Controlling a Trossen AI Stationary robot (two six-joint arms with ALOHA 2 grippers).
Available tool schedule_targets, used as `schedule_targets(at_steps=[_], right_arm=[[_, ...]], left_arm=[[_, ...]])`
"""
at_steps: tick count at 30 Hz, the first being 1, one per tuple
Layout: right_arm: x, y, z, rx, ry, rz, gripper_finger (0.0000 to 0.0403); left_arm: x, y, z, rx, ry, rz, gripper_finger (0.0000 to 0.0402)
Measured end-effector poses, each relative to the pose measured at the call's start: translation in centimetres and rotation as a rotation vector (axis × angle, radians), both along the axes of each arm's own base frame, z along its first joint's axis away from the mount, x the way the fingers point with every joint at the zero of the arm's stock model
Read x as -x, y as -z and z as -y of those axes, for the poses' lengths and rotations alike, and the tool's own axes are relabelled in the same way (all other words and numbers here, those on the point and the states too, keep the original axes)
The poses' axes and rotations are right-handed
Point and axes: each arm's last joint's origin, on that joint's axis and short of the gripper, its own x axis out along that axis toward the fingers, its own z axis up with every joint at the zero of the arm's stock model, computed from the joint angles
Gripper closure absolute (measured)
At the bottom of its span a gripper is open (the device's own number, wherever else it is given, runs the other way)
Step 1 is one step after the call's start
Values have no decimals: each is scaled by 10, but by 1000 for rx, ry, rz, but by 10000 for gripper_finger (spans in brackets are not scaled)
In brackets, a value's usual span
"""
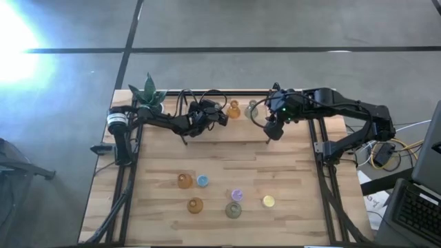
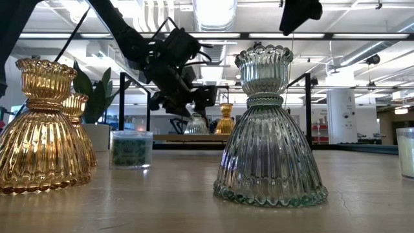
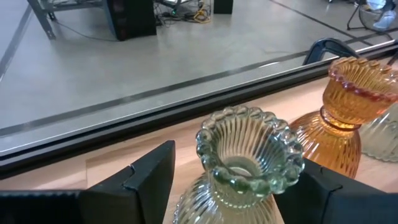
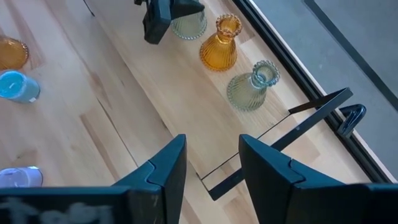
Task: Pick & Place candle stick holders
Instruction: Put the top yellow glass candlestick on the shelf
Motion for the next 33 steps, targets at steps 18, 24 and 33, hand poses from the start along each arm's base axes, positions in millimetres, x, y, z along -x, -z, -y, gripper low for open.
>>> schedule_targets(at_steps=[18, 24, 33], right_arm=[[-1, 7, 0, -13, 2, -20, 264], [-1, 7, 0, -12, -1, -21, 257], [-1, 7, 0, -10, -4, -22, 267]], left_arm=[[-10, -24, -5, -112, 3, -85, 161], [-3, -46, -4, -170, -36, -83, 161], [24, -108, 7, -199, 175, -28, 162]])
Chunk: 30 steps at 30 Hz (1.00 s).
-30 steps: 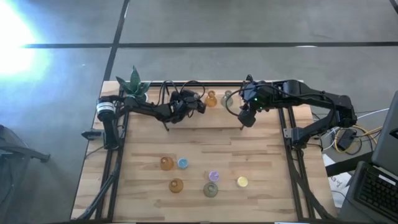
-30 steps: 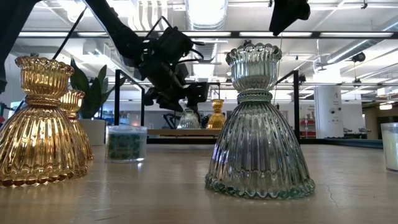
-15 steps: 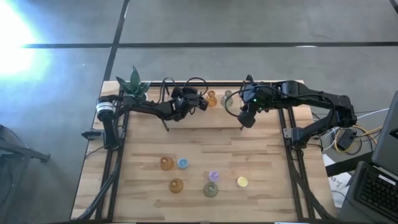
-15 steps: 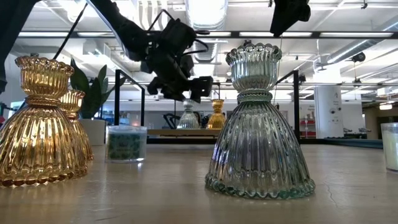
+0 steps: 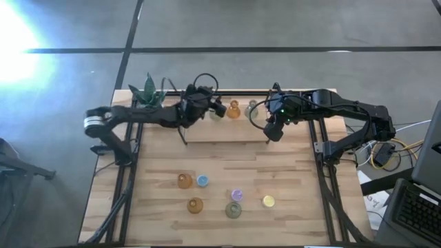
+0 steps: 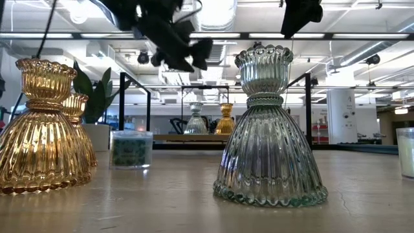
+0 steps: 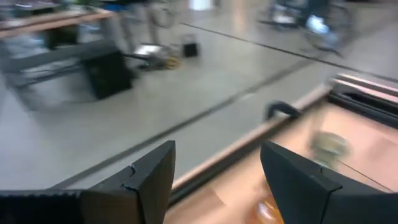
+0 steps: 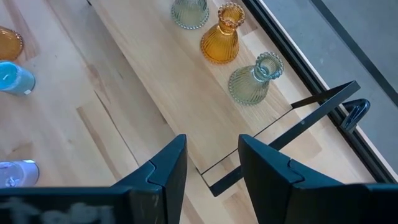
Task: Pick & Place candle stick holders
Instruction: Put the top yellow glass candlestick on the shelf
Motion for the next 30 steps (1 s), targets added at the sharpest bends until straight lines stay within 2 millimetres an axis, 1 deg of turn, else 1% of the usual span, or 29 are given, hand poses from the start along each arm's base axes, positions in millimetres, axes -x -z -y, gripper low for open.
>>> schedule_targets(at_steps=[6, 10, 12, 14, 17, 19, 20, 23, 26, 30], right_arm=[[0, 0, 0, 2, -3, 3, 270], [-2, -1, 0, 5, -3, 20, 265], [-3, -2, 0, 8, -6, 37, 264], [-5, -3, 0, 14, -12, 55, 263], [-8, -5, 1, 22, -20, 86, 266], [-10, -6, 0, 16, -29, 109, 270], [-11, -7, -1, 7, -38, 123, 272], [-14, -8, -4, -5, -70, 155, 277], [-17, -10, -5, 6, -92, 184, 281], [-20, -10, -5, 9, -95, 198, 286]], left_arm=[[35, -37, 22, 76, 235, -123, 177], [59, -60, 47, 122, 500, -118, 204], [70, -71, 63, 132, 601, -111, 229], [82, -80, 80, 122, 677, -126, 263], [99, -94, 105, 109, 781, -141, 328], [110, -101, 122, 139, 845, -149, 372], [115, -106, 129, 162, 873, -155, 386], [129, -115, 150, 256, 947, -206, 395], [136, -119, 168, 352, 986, -309, 397], [146, -124, 180, 475, 963, -491, 398]])
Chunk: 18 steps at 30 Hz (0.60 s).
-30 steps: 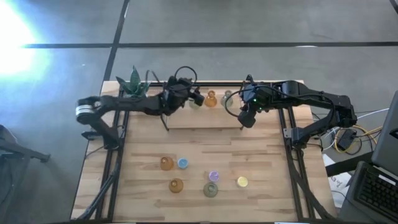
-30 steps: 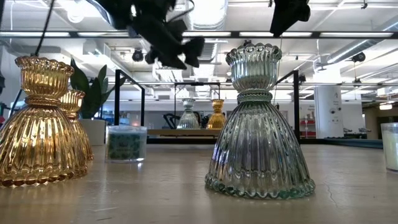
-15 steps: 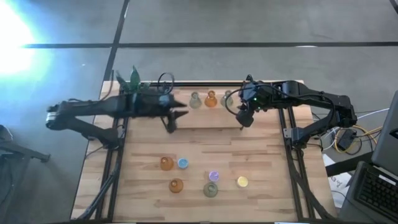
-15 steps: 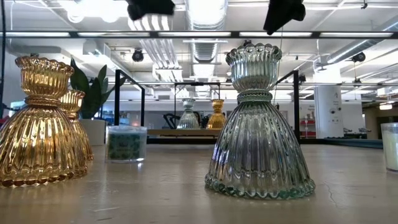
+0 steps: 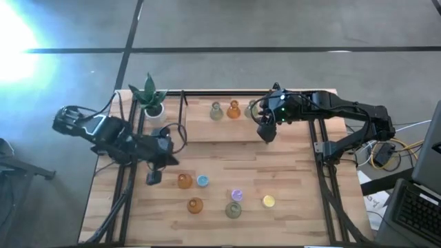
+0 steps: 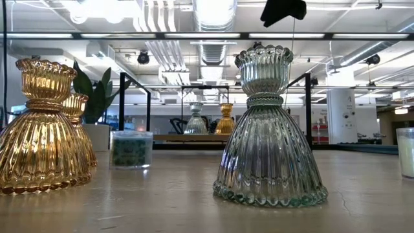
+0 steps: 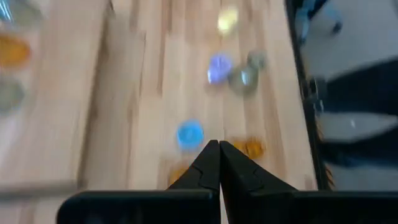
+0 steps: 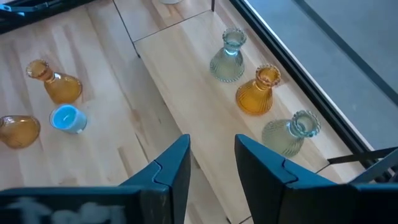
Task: Pick & Place candle stick holders
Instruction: Put the top yellow glass candlestick on the shelf
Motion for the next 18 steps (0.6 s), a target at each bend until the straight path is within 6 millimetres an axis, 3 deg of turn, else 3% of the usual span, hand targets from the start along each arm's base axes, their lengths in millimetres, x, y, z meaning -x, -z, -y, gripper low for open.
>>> schedule_targets(at_steps=[7, 18], right_arm=[[-6, 2, 1, 6, 0, 7, 298], [-18, 11, -2, 16, -30, -22, 314]], left_arm=[[-4, -4, -4, 48, -122, -227, 378], [-46, 28, -33, 185, -209, -509, 274]])
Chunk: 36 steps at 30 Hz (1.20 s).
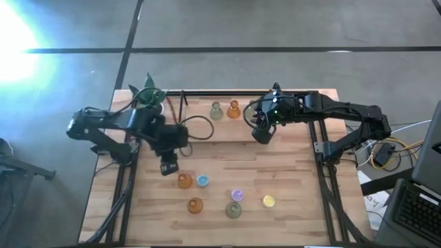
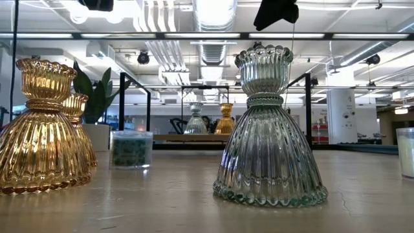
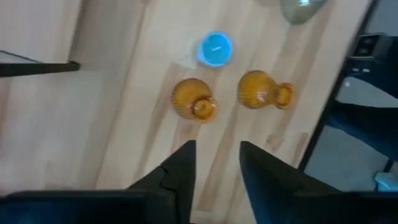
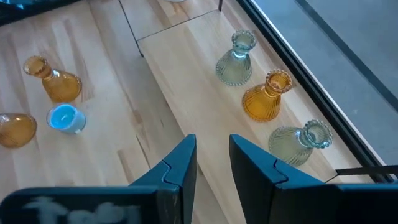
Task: Pick & Place candle stick holders
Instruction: Put the top yellow glass candlestick on the shelf
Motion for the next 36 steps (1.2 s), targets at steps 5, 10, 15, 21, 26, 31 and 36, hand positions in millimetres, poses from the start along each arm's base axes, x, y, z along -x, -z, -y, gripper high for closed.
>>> schedule_targets(at_steps=[5, 10, 15, 21, 26, 31, 36], right_arm=[[-2, 2, -1, 13, -22, -14, 306], [1, 2, -1, 22, -36, -39, 300], [7, 3, -2, 24, -48, -78, 306], [14, -1, -3, 22, -45, -75, 321], [22, -6, -3, 16, -36, -68, 328], [27, -9, -4, 6, -22, -55, 330], [32, -11, -4, 1, -16, -54, 323]], left_arm=[[-13, 15, -3, -21, -1, -87, 229], [-22, 37, -2, -37, 3, -169, 212], [-24, 69, -2, -45, 20, -200, 213], [-22, 96, -1, -4, 3, -174, 213], [-26, 110, 2, 64, 20, -138, 213], [-26, 120, 2, 71, 22, -130, 214], [-26, 134, 2, 69, 23, -125, 214]])
